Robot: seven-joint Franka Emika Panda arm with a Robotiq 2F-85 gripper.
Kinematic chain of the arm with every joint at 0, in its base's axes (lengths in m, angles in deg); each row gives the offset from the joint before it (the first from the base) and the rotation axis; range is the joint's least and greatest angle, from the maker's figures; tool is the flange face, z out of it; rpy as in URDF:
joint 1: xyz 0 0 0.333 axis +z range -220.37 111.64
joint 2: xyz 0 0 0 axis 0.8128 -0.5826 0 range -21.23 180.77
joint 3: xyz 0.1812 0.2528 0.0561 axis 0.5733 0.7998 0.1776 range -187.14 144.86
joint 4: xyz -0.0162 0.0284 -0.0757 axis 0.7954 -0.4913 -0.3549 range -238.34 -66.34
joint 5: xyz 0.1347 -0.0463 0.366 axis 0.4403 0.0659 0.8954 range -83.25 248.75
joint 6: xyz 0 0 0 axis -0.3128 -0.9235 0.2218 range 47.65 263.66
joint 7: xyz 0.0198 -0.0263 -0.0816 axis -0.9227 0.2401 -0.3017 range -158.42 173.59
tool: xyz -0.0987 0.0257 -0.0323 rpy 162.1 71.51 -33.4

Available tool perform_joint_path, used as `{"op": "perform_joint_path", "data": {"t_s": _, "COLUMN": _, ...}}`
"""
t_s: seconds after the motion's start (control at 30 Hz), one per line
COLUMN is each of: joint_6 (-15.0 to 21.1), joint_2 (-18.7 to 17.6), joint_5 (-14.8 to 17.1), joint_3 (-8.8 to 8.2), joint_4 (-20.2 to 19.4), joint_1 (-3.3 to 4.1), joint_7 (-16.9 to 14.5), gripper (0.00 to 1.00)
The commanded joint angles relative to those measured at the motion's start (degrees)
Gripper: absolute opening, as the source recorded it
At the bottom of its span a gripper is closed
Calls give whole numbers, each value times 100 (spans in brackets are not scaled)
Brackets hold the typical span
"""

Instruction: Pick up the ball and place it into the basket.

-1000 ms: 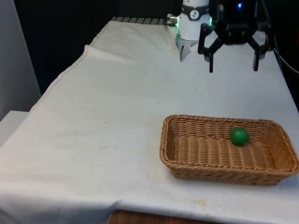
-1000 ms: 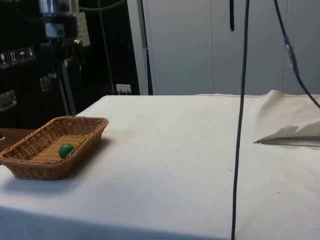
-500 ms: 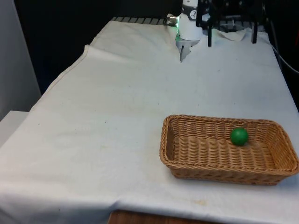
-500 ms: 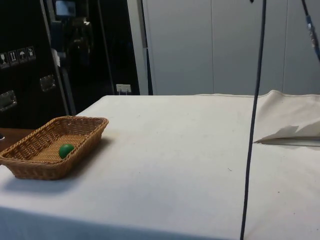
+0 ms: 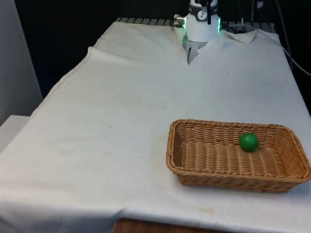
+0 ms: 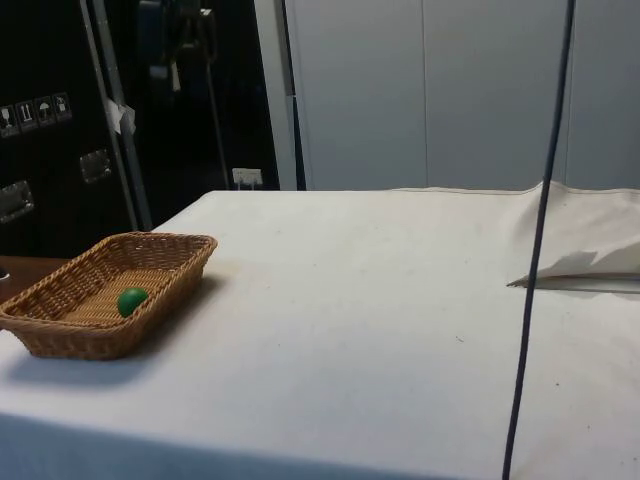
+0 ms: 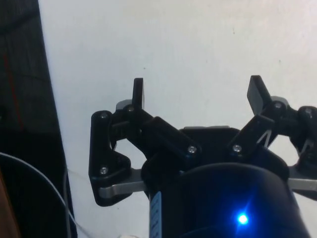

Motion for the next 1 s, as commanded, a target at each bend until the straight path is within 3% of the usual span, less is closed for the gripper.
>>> {"op": "perform_joint_path", "data": {"t_s": 0.0, "joint_6": 57, "joint_2": 166, "joint_5": -126, "joint_3": -29, "joint_4": -160, "joint_1": 17, "joint_7": 34, "gripper": 100}}
{"op": "perform_joint_path", "data": {"t_s": 0.6, "joint_6": 252, "joint_2": 1140, "joint_5": -819, "joint_3": -34, "joint_4": -1346, "joint_1": -34, "joint_7": 126, "gripper": 100}}
{"op": "perform_joint_path", "data": {"t_s": 0.67, "joint_6": 183, "joint_2": 1140, "joint_5": -768, "joint_3": -29, "joint_4": -1352, "joint_1": -34, "joint_7": 69, "gripper": 100}}
{"op": "perform_joint_path", "data": {"t_s": 0.93, "joint_6": 361, "joint_2": 1432, "joint_5": -1089, "joint_3": -46, "joint_4": -1839, "joint_1": -57, "joint_7": 241, "gripper": 100}}
{"op": "perform_joint_path", "data": {"t_s": 0.97, "joint_6": 275, "joint_2": 1398, "joint_5": -980, "joint_3": -52, "joint_4": -1765, "joint_1": -46, "joint_7": 149, "gripper": 100}}
